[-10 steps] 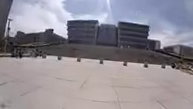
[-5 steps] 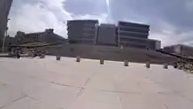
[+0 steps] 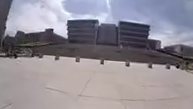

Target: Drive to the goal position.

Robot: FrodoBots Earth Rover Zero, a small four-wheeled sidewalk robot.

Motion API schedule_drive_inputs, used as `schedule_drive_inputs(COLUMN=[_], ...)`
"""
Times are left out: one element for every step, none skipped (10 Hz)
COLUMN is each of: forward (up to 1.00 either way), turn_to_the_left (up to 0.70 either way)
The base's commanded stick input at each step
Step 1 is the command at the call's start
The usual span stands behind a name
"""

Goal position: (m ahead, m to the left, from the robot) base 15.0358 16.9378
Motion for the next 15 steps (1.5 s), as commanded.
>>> schedule_drive_inputs(forward=[0.7, 0.7, 0.7, 0.7, 0.7, 0.7, 0.7, 0.7, 0.7, 0.7, 0.7, 0.7, 0.7, 0.7, 0.7], turn_to_the_left=[0.0, 0.0, 0.0, 0.0, 0.0, 0.0, 0.0, 0.0, 0.0, 0.0, 0.0, 0.0, 0.0, 0.0, 0.0])
